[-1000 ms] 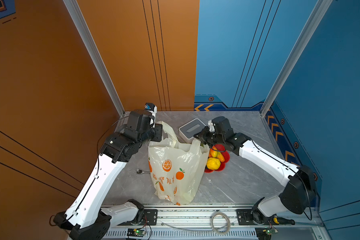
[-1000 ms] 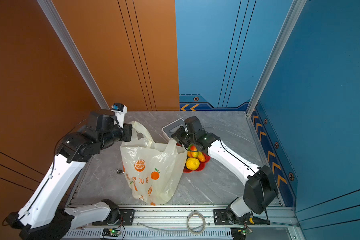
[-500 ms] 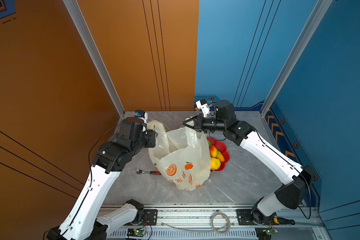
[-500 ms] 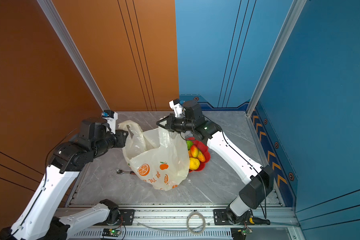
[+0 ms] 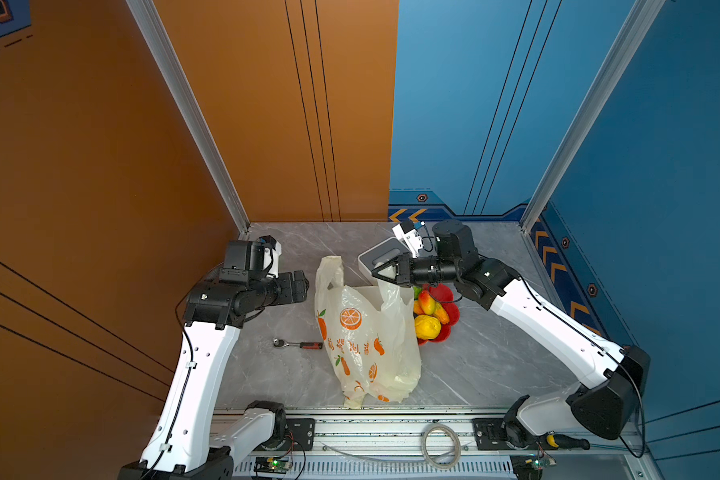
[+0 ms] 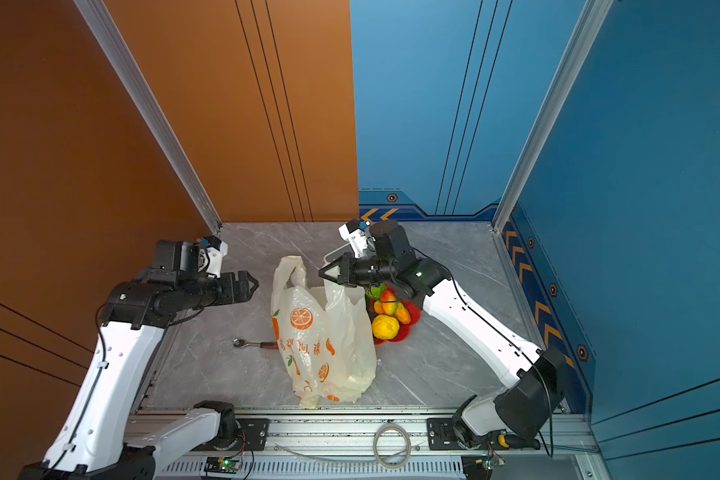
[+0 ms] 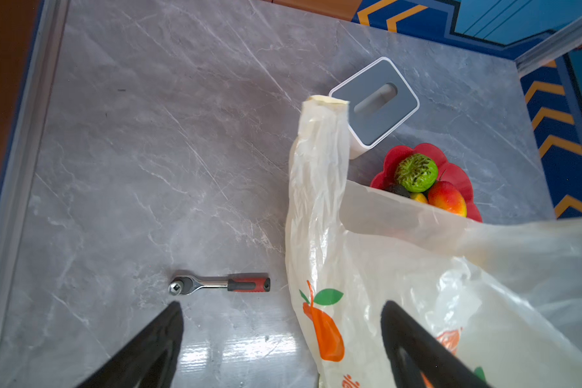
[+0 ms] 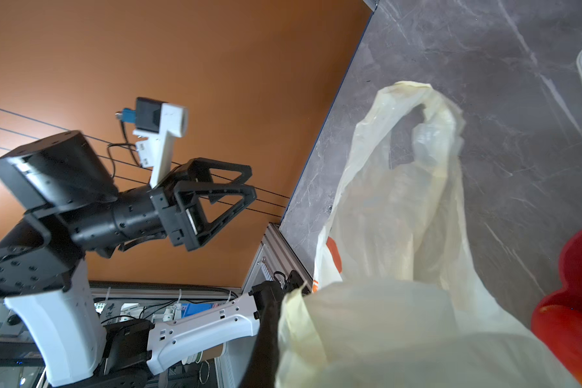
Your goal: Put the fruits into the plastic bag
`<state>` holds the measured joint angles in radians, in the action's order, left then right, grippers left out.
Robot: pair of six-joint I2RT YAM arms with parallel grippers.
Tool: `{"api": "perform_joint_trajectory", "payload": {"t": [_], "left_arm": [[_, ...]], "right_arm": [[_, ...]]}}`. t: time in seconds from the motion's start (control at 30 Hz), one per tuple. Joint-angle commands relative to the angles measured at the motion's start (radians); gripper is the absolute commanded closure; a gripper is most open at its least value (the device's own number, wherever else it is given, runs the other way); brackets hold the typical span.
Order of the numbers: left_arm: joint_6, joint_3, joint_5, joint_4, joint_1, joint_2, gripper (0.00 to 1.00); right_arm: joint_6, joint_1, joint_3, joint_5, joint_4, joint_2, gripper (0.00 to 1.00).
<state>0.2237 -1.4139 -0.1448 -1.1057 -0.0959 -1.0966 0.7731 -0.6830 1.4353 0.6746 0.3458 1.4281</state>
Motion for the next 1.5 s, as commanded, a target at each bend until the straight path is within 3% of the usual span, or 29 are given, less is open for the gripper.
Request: {"api": "perform_joint_trajectory", "payload": {"t": [0.0,0.13,0.37,0.57,0.93,1.07,1.4,1.47], "left_arm": [[-0.057,-0.022,-0.101,-0.056,0.023,-0.061,0.03],[-0.069,-0.046,-0.254,-0.039,0.027,-0.180,0.02],[-0.079,-0.204,-0.412,0.015,0.015,-0.434,0.02],[-0.105,-0.341,-0.405,0.013,-0.043,-0.632,0.02],[-0.164,-0.525,-0.407,-0.071,-0.085,-0.839,0.04],[-0.174,-0.525,-0.401,-0.099,-0.107,-0.847,0.11],[-0.185,-0.423,-0.328,-0.157,-0.105,-0.689,0.12],[-0.189,-0.415,-0.304,-0.177,-0.105,-0.670,0.16]], "right_arm": [[-0.041,-0.007,-0.027,0.016,0.022,-0.031,1.00],[-0.063,-0.012,-0.026,0.039,0.022,-0.038,1.00],[-0.099,-0.065,-0.017,0.081,0.028,-0.038,1.00],[-0.128,-0.084,0.042,0.101,0.065,-0.007,1.00],[-0.130,-0.106,0.108,0.091,0.102,0.013,1.00],[-0.133,-0.104,0.101,0.075,0.110,0.007,1.00],[-0.135,-0.097,0.097,0.067,0.110,0.020,1.00],[-0.136,-0.096,0.100,0.066,0.110,0.023,1.00]]}}
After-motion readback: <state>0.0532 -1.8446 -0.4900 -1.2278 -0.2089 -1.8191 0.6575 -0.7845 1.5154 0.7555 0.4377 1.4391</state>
